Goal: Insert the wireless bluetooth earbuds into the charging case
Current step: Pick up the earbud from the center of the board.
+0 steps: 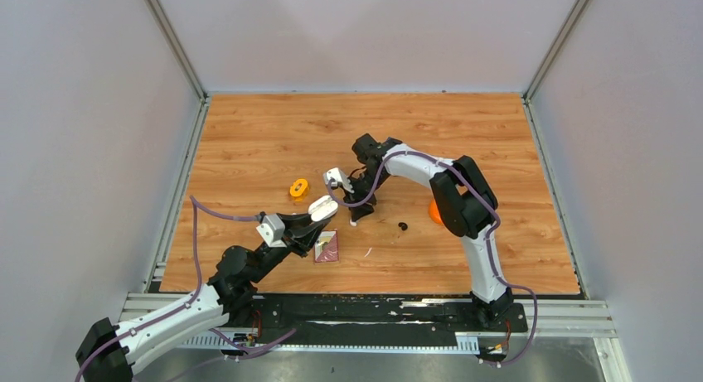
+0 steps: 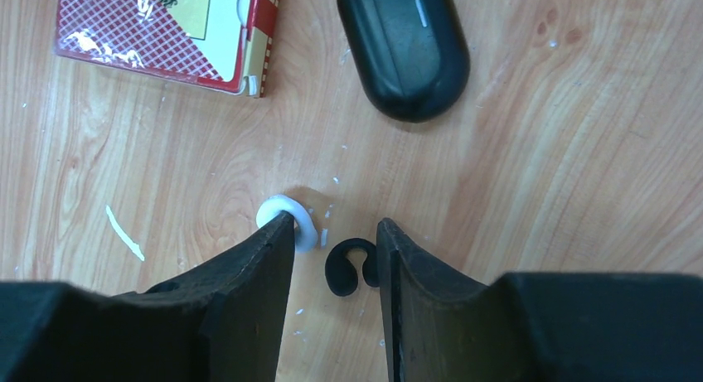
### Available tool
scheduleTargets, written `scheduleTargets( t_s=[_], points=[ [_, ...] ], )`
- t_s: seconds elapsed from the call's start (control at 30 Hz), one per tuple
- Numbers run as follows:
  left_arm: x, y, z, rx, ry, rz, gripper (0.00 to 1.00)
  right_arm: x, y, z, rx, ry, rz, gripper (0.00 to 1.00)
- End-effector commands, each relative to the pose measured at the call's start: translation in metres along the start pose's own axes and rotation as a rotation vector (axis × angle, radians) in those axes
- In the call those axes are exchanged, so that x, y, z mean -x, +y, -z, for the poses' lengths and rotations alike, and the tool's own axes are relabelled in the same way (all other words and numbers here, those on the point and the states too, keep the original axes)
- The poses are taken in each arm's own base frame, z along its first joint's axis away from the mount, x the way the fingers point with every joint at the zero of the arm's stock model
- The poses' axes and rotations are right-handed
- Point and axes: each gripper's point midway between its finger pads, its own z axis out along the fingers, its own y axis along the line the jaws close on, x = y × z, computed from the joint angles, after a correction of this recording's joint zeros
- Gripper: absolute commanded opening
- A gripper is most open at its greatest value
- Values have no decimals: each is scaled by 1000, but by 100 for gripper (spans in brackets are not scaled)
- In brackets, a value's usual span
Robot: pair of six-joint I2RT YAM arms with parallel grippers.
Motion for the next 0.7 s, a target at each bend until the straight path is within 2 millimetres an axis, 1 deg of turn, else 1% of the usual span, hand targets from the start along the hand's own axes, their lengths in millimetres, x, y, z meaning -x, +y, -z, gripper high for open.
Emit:
scheduleTargets(
  t_s=[0.0,0.07,0.3,0.5,0.57,0.6,0.67],
  points=[
    [-3,-1,3,-10,-12,-8,1,7,23,7,51,-7,18,41],
    [-3,-1,3,-12,-12,-7,1,7,25,8,56,-6,17,40],
    [-3,-1,2,-12,-13,-7,1,9,34,8,75,-21,7,32],
    [-4,-1,2,-13,-9,-7,1,14,34,9,79,-35,-4,22],
    [-3,-1,2,-13,-9,-7,2,16,34,9,80,-41,-12,23],
    [-4,-1,2,-13,-8,-7,2,17,33,9,81,-45,-14,26],
    [-4,-1,2,-14,-6,-7,2,18,32,8,80,-51,-17,28]
  ],
)
